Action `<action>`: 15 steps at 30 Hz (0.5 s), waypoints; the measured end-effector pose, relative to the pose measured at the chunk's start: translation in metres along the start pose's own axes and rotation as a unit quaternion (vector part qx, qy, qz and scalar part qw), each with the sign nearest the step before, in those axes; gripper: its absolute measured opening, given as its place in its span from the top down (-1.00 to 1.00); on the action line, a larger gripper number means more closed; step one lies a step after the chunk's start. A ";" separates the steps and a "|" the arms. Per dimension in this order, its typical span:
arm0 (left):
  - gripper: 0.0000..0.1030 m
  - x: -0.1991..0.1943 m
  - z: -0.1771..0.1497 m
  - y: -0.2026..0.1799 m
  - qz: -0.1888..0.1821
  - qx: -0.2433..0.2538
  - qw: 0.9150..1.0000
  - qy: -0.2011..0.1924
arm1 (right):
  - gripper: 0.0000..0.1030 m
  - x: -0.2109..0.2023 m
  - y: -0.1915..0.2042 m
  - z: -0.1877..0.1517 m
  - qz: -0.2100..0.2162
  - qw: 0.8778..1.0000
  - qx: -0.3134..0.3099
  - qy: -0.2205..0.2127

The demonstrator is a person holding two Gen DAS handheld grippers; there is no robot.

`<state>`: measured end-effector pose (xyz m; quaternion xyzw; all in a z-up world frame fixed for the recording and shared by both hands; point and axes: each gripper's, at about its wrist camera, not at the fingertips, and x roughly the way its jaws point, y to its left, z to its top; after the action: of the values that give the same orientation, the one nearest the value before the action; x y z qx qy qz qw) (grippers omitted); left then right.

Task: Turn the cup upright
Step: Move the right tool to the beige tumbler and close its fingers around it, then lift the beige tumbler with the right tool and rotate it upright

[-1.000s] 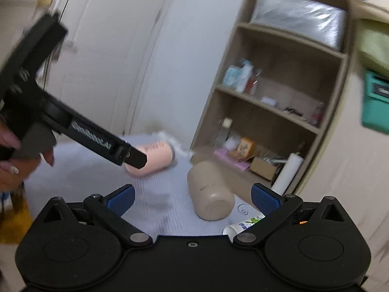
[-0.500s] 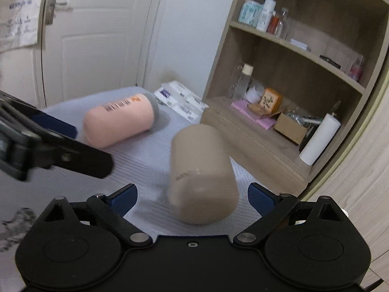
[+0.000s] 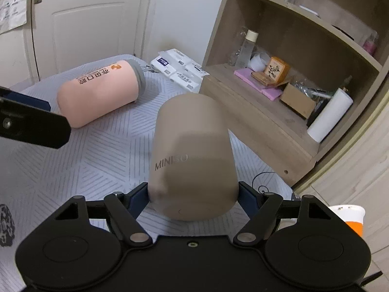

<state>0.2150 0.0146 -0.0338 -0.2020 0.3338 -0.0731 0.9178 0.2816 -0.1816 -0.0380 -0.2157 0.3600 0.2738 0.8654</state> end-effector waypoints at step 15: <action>-0.97 -0.014 -0.005 0.027 -0.065 -0.081 0.994 0.024 | -0.58 -0.023 0.018 -0.005 0.075 0.989 0.121 0.032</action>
<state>0.2009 0.0410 -0.0402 -0.2952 0.3467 -0.1100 0.8835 0.2541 -0.1781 -0.0271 -0.0910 0.4333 0.2850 0.8501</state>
